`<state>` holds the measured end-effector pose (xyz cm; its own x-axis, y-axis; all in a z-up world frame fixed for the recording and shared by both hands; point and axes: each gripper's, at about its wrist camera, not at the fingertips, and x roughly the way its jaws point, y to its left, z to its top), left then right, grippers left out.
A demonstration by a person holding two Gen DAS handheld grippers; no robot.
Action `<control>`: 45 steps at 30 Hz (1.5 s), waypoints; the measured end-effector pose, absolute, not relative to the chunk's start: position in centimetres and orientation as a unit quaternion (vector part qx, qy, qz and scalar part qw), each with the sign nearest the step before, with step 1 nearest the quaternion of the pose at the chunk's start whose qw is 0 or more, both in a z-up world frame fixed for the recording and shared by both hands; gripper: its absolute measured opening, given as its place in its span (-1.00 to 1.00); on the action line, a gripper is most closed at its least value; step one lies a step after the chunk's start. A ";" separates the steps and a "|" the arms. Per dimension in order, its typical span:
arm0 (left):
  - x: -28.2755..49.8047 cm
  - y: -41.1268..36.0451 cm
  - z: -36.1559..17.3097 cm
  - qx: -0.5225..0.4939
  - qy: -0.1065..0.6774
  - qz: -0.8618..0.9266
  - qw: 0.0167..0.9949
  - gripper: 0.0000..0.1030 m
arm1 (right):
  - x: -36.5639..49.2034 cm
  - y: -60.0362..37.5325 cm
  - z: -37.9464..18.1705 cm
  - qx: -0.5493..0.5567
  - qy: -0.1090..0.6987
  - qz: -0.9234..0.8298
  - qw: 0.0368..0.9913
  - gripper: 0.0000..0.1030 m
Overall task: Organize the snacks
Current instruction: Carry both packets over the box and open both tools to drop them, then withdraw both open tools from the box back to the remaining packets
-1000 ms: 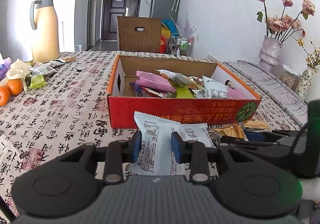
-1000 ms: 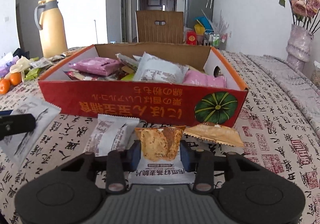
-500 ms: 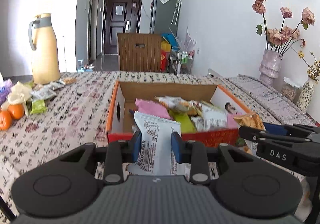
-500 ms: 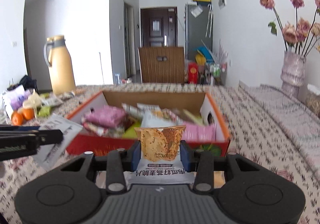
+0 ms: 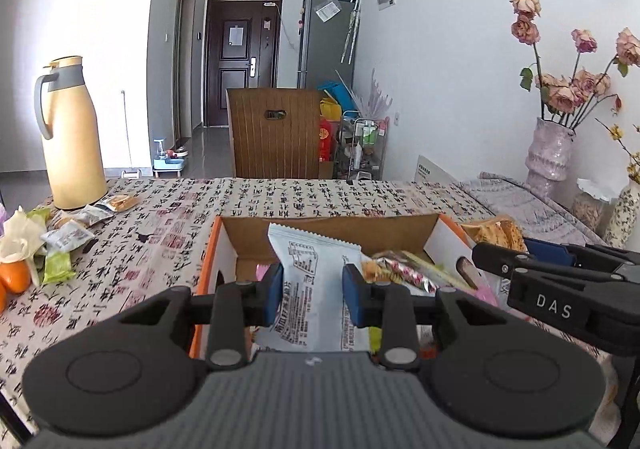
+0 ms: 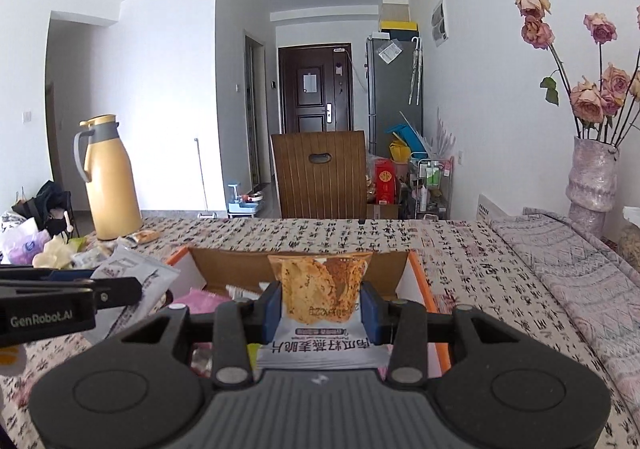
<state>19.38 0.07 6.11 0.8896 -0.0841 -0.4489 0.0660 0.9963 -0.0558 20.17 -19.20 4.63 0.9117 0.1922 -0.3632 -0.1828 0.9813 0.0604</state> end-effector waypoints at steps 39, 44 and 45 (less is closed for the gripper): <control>25.9 0.6 2.7 -0.051 0.249 0.024 0.967 1.00 | 26.7 -20.9 0.0 0.054 0.219 0.068 0.972 1.00; 25.2 0.6 3.5 -0.048 0.243 0.030 0.968 1.00 | 26.1 -21.2 1.0 0.057 0.206 0.065 0.975 1.00; 25.0 0.6 3.7 -0.048 0.242 0.033 0.969 1.00 | 25.8 -21.3 1.2 0.057 0.203 0.065 0.975 1.00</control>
